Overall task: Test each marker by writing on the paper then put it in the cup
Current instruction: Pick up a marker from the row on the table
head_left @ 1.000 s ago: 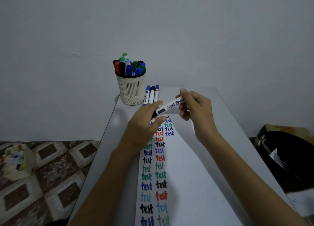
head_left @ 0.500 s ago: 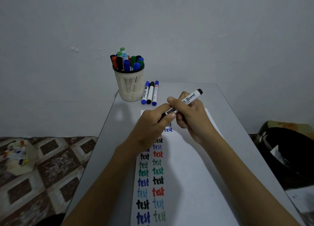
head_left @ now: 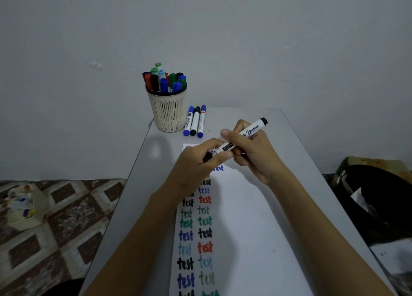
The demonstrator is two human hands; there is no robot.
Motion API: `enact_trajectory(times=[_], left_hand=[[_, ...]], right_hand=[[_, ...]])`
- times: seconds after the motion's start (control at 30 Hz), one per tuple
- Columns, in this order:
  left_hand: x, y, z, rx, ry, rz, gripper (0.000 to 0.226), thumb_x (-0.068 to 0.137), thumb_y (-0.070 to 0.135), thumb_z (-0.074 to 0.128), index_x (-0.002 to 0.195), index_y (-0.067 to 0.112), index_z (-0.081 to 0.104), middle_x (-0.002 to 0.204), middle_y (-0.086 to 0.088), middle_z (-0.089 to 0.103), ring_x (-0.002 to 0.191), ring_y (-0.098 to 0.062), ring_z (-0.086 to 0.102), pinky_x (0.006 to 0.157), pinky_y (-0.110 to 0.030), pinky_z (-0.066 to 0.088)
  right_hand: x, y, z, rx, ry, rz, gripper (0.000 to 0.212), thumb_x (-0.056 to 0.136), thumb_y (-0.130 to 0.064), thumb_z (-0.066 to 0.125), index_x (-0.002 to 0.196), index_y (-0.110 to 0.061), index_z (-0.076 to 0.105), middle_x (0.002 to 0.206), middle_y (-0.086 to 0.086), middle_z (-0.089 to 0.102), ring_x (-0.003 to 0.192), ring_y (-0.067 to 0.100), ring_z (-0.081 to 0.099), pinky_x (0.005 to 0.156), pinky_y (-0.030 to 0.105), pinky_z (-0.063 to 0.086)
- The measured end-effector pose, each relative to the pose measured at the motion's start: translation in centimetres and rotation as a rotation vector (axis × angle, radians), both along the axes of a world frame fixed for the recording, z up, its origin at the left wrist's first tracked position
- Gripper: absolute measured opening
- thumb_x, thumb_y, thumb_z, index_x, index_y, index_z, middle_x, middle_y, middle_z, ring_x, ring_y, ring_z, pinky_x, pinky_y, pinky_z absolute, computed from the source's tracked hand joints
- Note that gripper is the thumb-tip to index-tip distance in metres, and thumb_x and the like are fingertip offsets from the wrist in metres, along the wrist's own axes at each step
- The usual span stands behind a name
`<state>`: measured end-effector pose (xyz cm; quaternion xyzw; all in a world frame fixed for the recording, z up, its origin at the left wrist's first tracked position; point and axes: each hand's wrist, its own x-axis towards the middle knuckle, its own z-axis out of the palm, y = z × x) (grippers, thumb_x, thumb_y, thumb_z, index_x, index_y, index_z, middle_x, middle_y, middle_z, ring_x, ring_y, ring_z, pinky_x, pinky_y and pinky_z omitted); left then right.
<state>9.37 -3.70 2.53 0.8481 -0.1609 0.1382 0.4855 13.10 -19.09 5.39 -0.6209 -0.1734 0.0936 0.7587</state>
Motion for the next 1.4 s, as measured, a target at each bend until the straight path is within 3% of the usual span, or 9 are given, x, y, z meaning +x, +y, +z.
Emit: enact_trajectory(times=[0.13, 0.23, 0.33, 0.4, 0.53, 0.67, 0.93, 1.13, 1.4], left_hand=[[0.6, 2.9, -0.3, 0.158, 0.01, 0.096, 0.025, 0.09, 0.047, 0.039, 0.099, 0.033, 0.057, 0.062, -0.005, 0.057, 0.055, -0.018, 0.056, 0.055, -0.036, 0.046], [1.1, 4.8, -0.9, 0.217, 0.037, 0.109, 0.029, 0.086, 0.036, 0.039, 0.105, 0.028, 0.059, 0.08, 0.002, 0.059, 0.074, -0.013, 0.058, 0.061, -0.025, 0.042], [1.3, 5.2, -1.4, 0.291, 0.039, 0.059, 0.034, 0.081, 0.029, 0.046, 0.11, 0.019, 0.06, 0.094, 0.003, 0.058, 0.088, -0.012, 0.055, 0.069, -0.016, 0.04], [1.3, 5.2, -1.5, 0.283, 0.023, 0.045, 0.034, 0.079, 0.026, 0.05, 0.11, 0.017, 0.06, 0.097, 0.001, 0.059, 0.091, -0.012, 0.055, 0.075, -0.013, 0.042], [1.5, 5.6, -1.8, 0.218, 0.033, 0.052, 0.03, 0.079, 0.026, 0.057, 0.108, 0.02, 0.062, 0.099, 0.001, 0.059, 0.094, -0.01, 0.056, 0.078, -0.014, 0.045], [1.6, 5.5, -2.0, 0.222, 0.004, 0.055, 0.024, 0.084, 0.01, 0.064, 0.107, 0.016, 0.063, 0.099, 0.001, 0.06, 0.094, -0.013, 0.057, 0.082, -0.018, 0.045], [1.7, 5.5, -2.0, 0.232, 0.002, 0.07, 0.022, 0.084, 0.011, 0.063, 0.106, 0.013, 0.064, 0.099, 0.001, 0.058, 0.091, -0.01, 0.058, 0.073, -0.006, 0.042], [1.6, 5.5, -1.8, 0.247, -0.005, 0.062, 0.021, 0.084, 0.01, 0.063, 0.106, 0.011, 0.064, 0.098, 0.002, 0.057, 0.091, -0.013, 0.059, 0.077, -0.015, 0.047], [1.6, 5.5, -1.9, 0.246, 0.018, 0.063, 0.022, 0.085, 0.012, 0.062, 0.107, 0.012, 0.063, 0.099, 0.002, 0.056, 0.09, -0.013, 0.059, 0.075, -0.017, 0.05]], right_hand=[[0.4, -0.1, -0.7, 0.2, 0.087, -0.15, 0.029, 0.087, -0.004, 0.065, 0.068, -0.013, 0.045, 0.055, 0.008, 0.046, 0.037, 0.014, 0.042, 0.036, 0.021, 0.029], [0.0, 0.5, -1.5, 0.299, 0.192, -0.099, 0.017, 0.087, 0.004, 0.062, 0.078, -0.008, 0.053, 0.071, 0.012, 0.063, 0.05, 0.016, 0.059, 0.04, 0.022, 0.049], [-0.4, 1.1, -2.1, 0.225, 0.197, -0.023, 0.01, 0.085, 0.003, 0.064, 0.082, -0.005, 0.058, 0.086, 0.016, 0.07, 0.068, 0.025, 0.068, 0.049, 0.03, 0.057], [-0.6, 1.2, -2.2, 0.173, 0.165, -0.018, 0.017, 0.081, 0.005, 0.069, 0.077, -0.004, 0.056, 0.076, 0.015, 0.068, 0.064, 0.025, 0.066, 0.047, 0.031, 0.055], [-1.0, 1.7, -2.6, 0.076, 0.113, -0.112, 0.038, 0.079, 0.01, 0.069, 0.064, -0.01, 0.041, 0.046, 0.005, 0.05, 0.033, 0.014, 0.044, 0.035, 0.018, 0.031], [-1.2, 2.2, -2.8, -0.072, 0.056, -0.173, 0.039, 0.08, 0.017, 0.06, 0.062, -0.01, 0.04, 0.049, 0.004, 0.045, 0.038, 0.01, 0.045, 0.037, 0.019, 0.032], [-1.4, 2.3, -2.7, -0.167, 0.004, -0.147, 0.036, 0.079, 0.016, 0.063, 0.062, -0.009, 0.042, 0.059, 0.01, 0.05, 0.042, 0.008, 0.053, 0.039, 0.02, 0.038], [-1.3, 2.6, -3.1, -0.281, -0.098, -0.149, 0.037, 0.075, 0.015, 0.064, 0.062, -0.01, 0.041, 0.064, 0.012, 0.054, 0.055, 0.012, 0.061, 0.044, 0.02, 0.044], [-1.3, 2.5, -3.2, -0.284, -0.123, -0.171, 0.036, 0.078, 0.013, 0.064, 0.063, -0.012, 0.041, 0.063, 0.008, 0.052, 0.054, 0.011, 0.058, 0.046, 0.022, 0.045]])
